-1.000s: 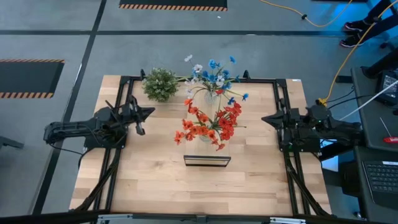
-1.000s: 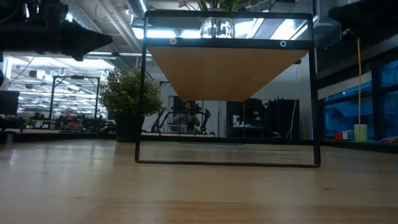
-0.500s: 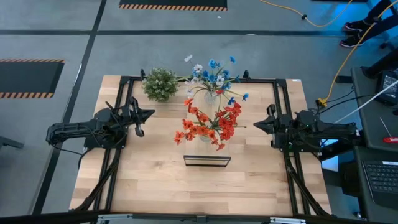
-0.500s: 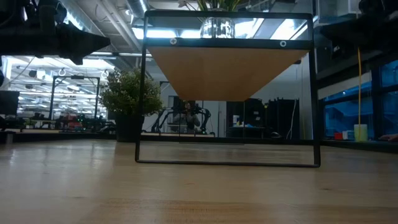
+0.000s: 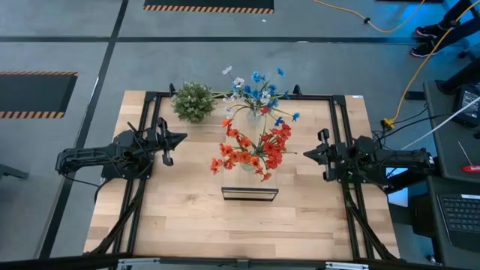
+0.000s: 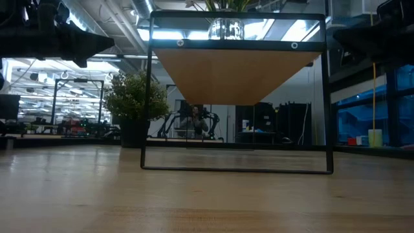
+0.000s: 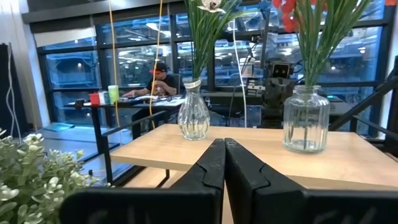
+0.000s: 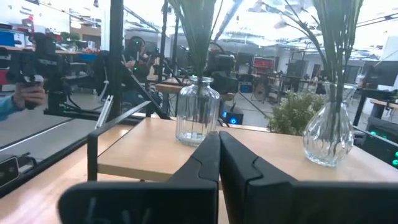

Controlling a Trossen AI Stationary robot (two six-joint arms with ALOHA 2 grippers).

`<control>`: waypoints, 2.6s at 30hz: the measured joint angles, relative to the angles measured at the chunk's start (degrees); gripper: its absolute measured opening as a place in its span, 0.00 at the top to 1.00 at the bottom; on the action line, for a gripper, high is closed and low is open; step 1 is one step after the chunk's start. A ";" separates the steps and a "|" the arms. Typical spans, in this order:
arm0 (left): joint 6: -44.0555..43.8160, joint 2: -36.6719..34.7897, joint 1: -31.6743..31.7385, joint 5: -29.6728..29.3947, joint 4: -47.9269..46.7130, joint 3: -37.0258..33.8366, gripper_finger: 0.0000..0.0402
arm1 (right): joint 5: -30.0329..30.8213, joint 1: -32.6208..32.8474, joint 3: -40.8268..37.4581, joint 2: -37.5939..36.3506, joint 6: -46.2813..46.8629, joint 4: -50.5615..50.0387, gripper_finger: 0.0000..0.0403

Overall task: Pick and place flowers into a vace then onto a shelf
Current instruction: Return to Home Position

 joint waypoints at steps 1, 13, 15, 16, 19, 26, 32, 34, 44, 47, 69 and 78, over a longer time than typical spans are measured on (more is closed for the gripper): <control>0.00 0.00 0.00 -0.11 0.02 0.00 1.00 | 0.00 0.00 0.00 0.00 0.02 0.00 0.99; 0.04 0.00 0.00 -0.46 -0.04 0.00 0.99 | 0.00 0.00 0.00 0.00 5.33 0.02 0.99; 0.04 0.00 0.00 -0.46 -0.04 0.00 0.99 | 0.00 0.00 0.00 0.00 5.38 0.02 0.99; 0.04 0.00 0.00 -0.46 -0.04 0.00 0.99 | 0.00 0.00 0.00 0.00 5.35 0.02 0.99; 0.04 0.00 0.00 -0.46 -0.04 0.00 0.99 | 0.00 0.00 0.00 0.00 5.31 0.02 0.99; 0.04 0.00 0.00 -0.46 -0.04 0.00 0.99 | 0.00 0.00 0.00 0.02 5.38 0.02 0.99; 0.07 0.00 0.00 -0.46 -0.04 0.00 0.99 | 0.00 0.00 0.00 0.02 5.35 0.02 0.99; 0.07 0.00 0.00 -0.46 -0.04 0.00 0.98 | 0.00 0.00 0.02 0.02 5.29 0.02 0.99; 0.07 0.00 0.00 -0.46 -0.04 0.00 0.99 | 0.01 0.00 0.02 0.02 5.29 0.02 0.99; 0.07 0.00 0.00 -0.46 -0.04 0.00 0.98 | 0.02 0.00 0.02 0.02 5.35 0.02 0.99; 0.07 0.00 0.00 -0.45 -0.04 0.00 0.99 | 0.02 0.00 0.02 0.02 5.27 0.02 0.99; 0.07 0.00 0.00 -0.45 -0.04 0.00 0.98 | 0.02 0.00 0.02 0.02 5.34 0.02 0.99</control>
